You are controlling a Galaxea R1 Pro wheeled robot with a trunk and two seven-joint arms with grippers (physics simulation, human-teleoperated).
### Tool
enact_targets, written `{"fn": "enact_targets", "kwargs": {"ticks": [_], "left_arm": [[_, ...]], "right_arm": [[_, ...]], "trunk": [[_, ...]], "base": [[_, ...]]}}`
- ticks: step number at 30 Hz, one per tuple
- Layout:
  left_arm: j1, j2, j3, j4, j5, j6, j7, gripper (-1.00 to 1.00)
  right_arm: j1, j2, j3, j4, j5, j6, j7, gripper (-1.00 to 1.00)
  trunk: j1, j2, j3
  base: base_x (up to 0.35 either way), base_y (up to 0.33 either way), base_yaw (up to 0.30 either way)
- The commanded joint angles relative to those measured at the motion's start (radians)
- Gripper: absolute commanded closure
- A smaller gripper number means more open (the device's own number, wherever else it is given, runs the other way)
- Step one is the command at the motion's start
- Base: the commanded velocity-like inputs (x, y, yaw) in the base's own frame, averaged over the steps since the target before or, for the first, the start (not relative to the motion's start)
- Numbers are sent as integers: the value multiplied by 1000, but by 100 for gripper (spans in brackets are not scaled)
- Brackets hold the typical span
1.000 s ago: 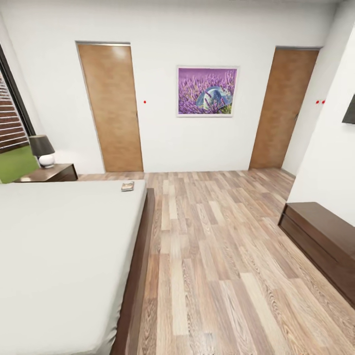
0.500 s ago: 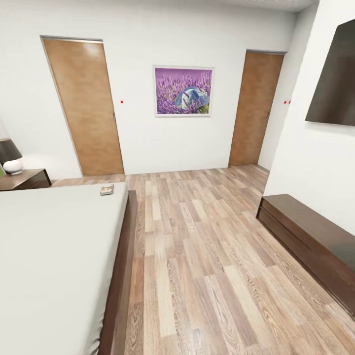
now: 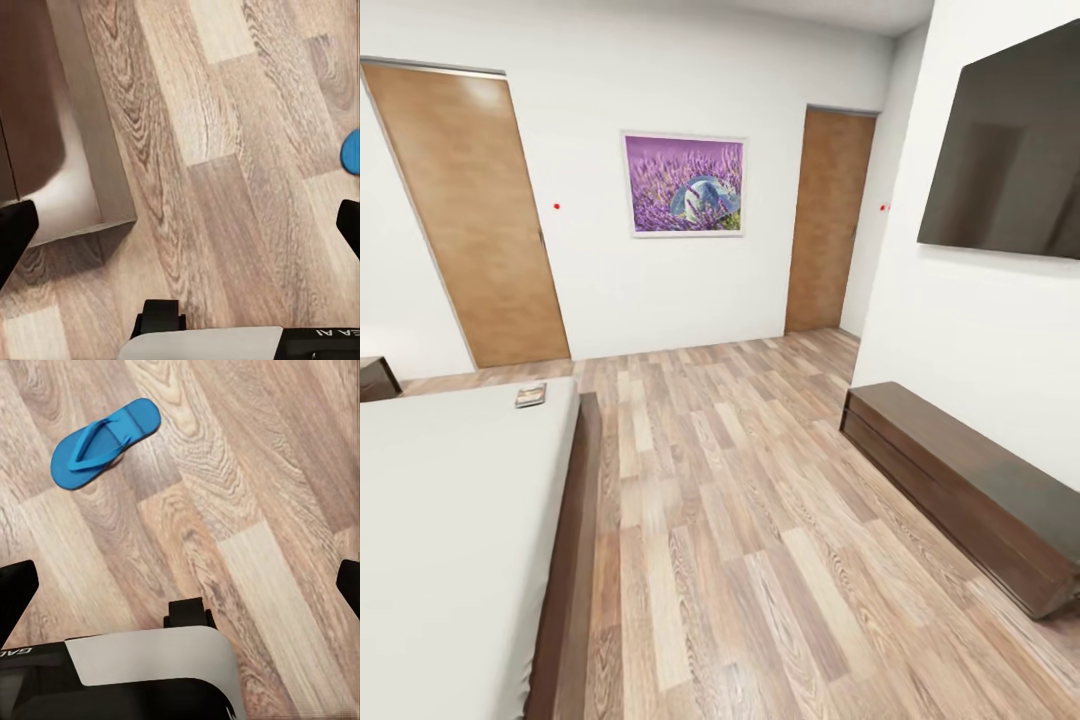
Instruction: In the bedroom, move the book from the bed onto either nightstand, and place the two sandals side by side next to the bed.
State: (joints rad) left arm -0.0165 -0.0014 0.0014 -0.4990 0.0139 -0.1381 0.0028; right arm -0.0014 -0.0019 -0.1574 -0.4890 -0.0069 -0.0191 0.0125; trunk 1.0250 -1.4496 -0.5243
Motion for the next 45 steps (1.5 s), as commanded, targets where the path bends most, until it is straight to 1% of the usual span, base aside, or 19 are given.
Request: {"fn": "enact_targets", "kwargs": {"ticks": [1,45], "left_arm": [[0,0,0,0,1,-3,0,-100],[0,0,0,0,1,-3,0,-100]], "right_arm": [[0,0,-2,0,-1,-2,1,-100],[0,0,-3,0,-1,-2,1,-100]], "trunk": [[0,0,-1],[0,0,-1]], "base": [[0,0,-262],[0,0,-261]]}}
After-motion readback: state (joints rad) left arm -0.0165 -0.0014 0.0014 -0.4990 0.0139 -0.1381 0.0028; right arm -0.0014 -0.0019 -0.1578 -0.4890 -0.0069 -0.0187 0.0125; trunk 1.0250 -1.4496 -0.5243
